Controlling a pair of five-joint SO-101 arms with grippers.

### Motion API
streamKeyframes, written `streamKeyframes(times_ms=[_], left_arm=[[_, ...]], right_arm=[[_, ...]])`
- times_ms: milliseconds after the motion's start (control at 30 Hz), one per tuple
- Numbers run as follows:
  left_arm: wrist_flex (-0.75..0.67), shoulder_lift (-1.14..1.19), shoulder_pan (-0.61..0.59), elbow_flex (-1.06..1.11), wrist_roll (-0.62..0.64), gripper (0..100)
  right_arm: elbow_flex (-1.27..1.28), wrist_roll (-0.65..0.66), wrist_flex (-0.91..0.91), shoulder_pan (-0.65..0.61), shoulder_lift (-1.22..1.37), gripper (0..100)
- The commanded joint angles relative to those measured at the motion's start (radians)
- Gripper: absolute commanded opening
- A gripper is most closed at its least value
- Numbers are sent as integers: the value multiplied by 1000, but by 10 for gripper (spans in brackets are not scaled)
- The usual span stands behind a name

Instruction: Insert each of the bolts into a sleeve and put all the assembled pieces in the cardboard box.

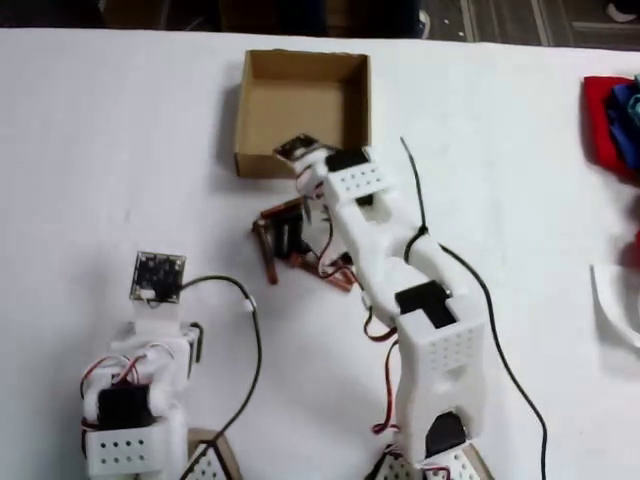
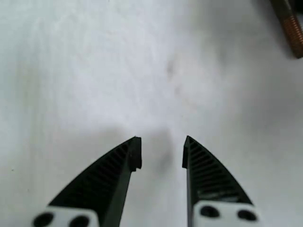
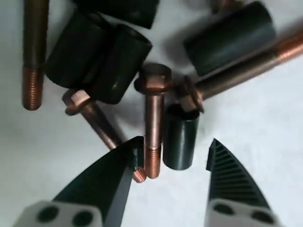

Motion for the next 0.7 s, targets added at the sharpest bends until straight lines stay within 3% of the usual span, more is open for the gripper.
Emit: streamKeyframes(times_ms=[0,667], left_arm=[[3,-2,5,22,0,166],[3,-2,5,22,0,166]], right_arm=[[44,0,-56,-1,-68,208],[78,6,-88,33,-154,208]])
